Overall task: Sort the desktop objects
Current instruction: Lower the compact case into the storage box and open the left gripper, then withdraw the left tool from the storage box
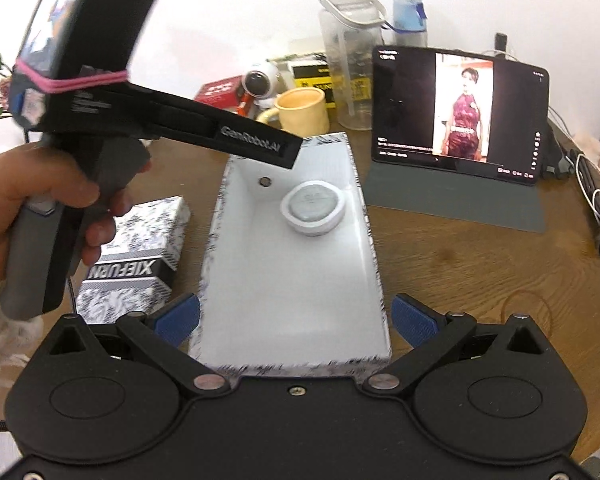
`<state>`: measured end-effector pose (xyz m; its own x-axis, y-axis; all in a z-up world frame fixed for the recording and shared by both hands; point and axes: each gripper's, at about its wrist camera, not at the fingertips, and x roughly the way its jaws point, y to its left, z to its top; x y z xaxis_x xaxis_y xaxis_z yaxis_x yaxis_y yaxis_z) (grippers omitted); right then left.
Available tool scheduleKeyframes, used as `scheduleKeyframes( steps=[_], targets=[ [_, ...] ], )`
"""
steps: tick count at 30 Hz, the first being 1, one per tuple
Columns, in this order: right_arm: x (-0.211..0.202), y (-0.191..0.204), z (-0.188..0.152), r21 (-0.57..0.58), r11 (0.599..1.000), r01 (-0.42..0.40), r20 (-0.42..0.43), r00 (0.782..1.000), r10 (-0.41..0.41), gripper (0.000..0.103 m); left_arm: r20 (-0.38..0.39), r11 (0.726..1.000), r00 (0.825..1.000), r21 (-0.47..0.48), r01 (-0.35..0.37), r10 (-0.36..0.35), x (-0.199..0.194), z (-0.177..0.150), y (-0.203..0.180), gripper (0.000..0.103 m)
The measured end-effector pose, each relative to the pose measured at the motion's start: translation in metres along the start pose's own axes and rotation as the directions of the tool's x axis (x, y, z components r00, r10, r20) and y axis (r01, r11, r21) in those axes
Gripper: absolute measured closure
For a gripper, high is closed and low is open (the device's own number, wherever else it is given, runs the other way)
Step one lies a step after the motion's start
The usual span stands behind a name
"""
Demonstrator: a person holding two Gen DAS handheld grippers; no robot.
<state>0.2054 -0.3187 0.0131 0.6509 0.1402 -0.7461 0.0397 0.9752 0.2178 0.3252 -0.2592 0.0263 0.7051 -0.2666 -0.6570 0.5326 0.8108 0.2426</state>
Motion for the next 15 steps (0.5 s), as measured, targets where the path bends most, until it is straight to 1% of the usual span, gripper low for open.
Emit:
scheduleKeyframes(
  steps=[4,7,15],
  targets=[
    [-0.019,0.008,-0.015,-0.019,1.0,-0.018,0.016,1.0,0.018,0.0,0.014,0.999,1.0,-0.052,-0.009,0.009,-0.031,-0.013,0.005,0.0],
    [-0.032,0.012,-0.026,-0.027,0.999,-0.024,0.028,0.999,0.024,0.0,0.02,0.996,0.999,-0.083,-0.028,0.029,-0.052,-0.026,0.004,0.0],
    [-0.063,0.023,-0.058,-0.04,0.999,-0.006,0.059,0.998,0.008,0.0,0.02,0.981,0.999,-0.189,-0.039,0.044,-0.104,-0.065,0.006,0.0]
  ],
)
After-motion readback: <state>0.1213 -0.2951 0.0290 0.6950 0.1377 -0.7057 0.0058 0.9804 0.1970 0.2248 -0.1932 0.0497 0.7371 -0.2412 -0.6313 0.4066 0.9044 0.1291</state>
